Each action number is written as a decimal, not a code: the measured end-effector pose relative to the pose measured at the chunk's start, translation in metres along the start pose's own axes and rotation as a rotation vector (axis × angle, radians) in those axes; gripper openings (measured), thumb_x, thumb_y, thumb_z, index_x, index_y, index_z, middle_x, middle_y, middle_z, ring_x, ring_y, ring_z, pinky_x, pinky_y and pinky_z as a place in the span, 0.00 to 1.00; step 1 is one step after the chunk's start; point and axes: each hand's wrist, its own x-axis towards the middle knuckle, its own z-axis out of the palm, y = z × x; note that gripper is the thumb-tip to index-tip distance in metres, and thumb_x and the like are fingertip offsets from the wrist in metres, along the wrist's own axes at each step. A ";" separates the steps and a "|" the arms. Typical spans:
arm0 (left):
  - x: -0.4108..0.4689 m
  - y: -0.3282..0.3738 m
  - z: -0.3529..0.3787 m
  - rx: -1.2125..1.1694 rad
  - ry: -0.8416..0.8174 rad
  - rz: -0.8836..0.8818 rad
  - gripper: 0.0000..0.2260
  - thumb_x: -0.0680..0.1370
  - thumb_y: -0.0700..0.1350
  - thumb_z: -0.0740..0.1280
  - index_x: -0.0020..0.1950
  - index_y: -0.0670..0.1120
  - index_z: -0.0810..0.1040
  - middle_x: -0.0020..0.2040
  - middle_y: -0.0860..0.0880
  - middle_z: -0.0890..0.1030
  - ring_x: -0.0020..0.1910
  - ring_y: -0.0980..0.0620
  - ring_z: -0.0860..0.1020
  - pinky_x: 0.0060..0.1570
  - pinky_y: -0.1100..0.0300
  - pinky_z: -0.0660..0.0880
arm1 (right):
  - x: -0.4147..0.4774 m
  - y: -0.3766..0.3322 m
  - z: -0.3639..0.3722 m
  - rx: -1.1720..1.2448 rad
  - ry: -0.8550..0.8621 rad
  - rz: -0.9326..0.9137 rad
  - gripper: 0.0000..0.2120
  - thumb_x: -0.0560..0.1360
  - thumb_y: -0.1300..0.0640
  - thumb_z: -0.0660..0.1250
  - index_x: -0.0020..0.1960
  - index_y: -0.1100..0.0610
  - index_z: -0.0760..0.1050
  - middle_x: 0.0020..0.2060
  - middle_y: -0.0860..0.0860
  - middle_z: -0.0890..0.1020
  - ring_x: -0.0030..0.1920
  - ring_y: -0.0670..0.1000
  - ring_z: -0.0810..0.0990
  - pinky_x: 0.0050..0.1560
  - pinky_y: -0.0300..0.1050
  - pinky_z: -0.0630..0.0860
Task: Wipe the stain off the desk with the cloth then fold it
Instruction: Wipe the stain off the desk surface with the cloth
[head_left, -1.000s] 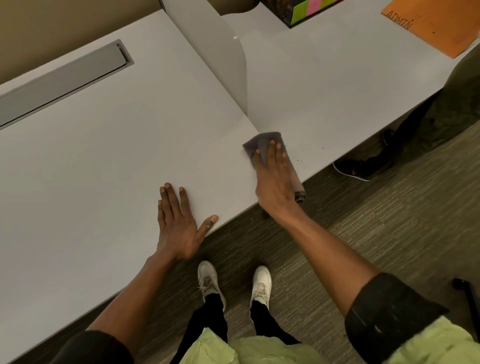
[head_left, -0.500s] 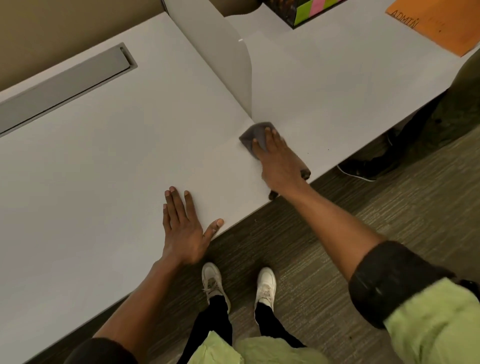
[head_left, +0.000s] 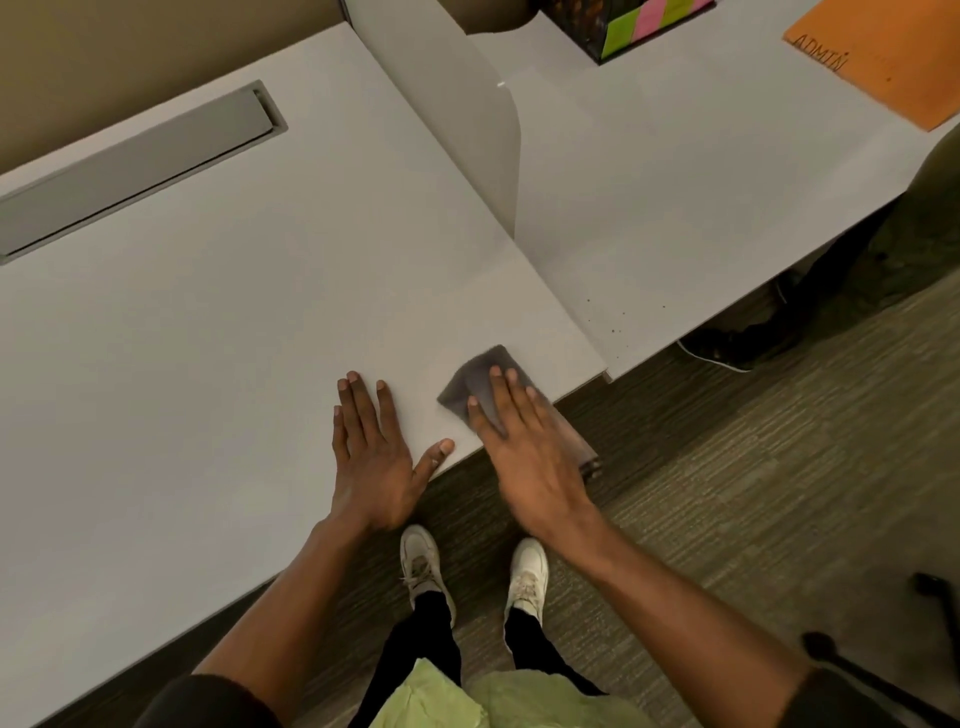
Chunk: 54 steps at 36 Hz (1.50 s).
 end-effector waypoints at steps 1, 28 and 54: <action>0.000 0.000 0.000 0.001 0.004 0.000 0.52 0.79 0.80 0.42 0.85 0.43 0.25 0.81 0.41 0.18 0.82 0.44 0.20 0.84 0.41 0.30 | 0.007 0.003 -0.004 0.019 0.024 0.008 0.39 0.75 0.67 0.56 0.85 0.54 0.52 0.84 0.63 0.45 0.85 0.63 0.43 0.84 0.61 0.50; 0.001 -0.003 0.002 0.005 0.015 -0.002 0.52 0.79 0.80 0.43 0.84 0.44 0.25 0.81 0.42 0.18 0.81 0.44 0.20 0.83 0.42 0.30 | 0.022 0.025 -0.008 0.072 0.184 0.159 0.43 0.74 0.69 0.68 0.84 0.54 0.56 0.85 0.60 0.47 0.85 0.60 0.44 0.84 0.60 0.53; 0.002 -0.006 0.005 -0.015 0.046 0.004 0.52 0.77 0.82 0.39 0.83 0.45 0.22 0.81 0.42 0.18 0.82 0.44 0.20 0.83 0.43 0.29 | 0.020 0.034 -0.012 0.055 0.098 -0.051 0.45 0.72 0.71 0.69 0.84 0.50 0.59 0.85 0.58 0.50 0.85 0.59 0.46 0.85 0.58 0.51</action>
